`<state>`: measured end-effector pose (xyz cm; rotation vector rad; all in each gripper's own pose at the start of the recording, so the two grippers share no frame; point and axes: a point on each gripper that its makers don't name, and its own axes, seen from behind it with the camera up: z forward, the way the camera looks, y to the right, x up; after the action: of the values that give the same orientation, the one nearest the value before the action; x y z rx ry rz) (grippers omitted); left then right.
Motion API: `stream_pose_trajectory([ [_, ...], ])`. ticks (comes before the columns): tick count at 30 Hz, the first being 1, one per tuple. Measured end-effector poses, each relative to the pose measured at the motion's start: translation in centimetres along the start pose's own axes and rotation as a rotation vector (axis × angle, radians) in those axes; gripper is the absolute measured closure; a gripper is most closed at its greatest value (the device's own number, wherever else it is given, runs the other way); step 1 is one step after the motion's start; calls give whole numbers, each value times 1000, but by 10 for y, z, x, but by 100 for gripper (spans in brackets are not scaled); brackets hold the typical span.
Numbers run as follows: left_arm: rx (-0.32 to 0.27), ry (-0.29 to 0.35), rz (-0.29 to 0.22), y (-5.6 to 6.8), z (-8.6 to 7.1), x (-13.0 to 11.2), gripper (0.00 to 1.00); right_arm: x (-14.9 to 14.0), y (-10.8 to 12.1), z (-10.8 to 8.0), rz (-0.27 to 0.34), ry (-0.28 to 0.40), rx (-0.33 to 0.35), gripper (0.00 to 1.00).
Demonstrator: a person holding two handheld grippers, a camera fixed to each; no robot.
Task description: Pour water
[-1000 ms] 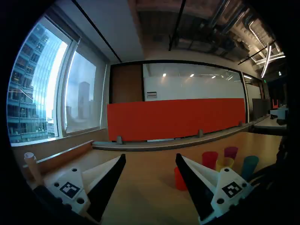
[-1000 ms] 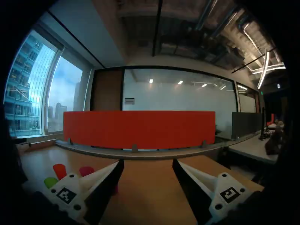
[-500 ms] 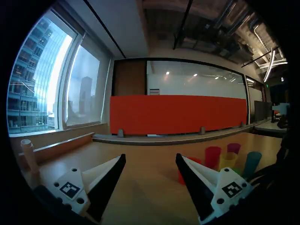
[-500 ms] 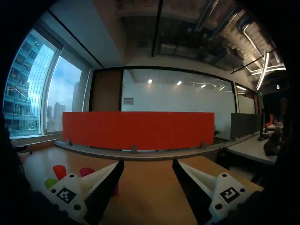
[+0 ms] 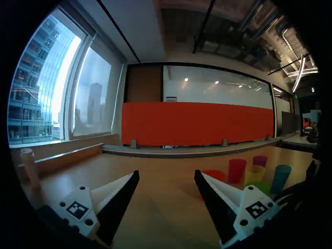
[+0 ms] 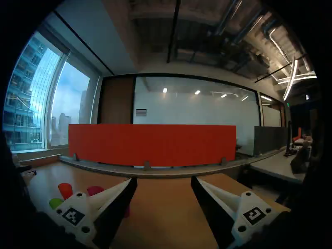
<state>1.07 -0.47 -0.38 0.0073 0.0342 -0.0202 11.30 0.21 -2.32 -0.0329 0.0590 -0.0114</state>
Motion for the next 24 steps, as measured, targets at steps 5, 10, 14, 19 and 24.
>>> stream_pose_trajectory([
  [5, 2, -11, 2, -2, 1, -5, 1, -1, 1, -1, 1, 0, -2, 0],
  [10, 2, -26, 15, -1, 3, -9, 1, -1, 3, -1, 1, -2, -8, 0],
  [14, -1, -31, 16, -1, 4, -10, 1, 0, 5, -3, 6, 1, -10, 0],
  [19, -1, -33, 17, -1, 4, -9, 1, 0, 5, -4, 8, 2, -10, 0],
  [24, -1, -34, 18, -1, 4, -11, 1, 1, 2, -4, -1, 6, -3, 0],
])
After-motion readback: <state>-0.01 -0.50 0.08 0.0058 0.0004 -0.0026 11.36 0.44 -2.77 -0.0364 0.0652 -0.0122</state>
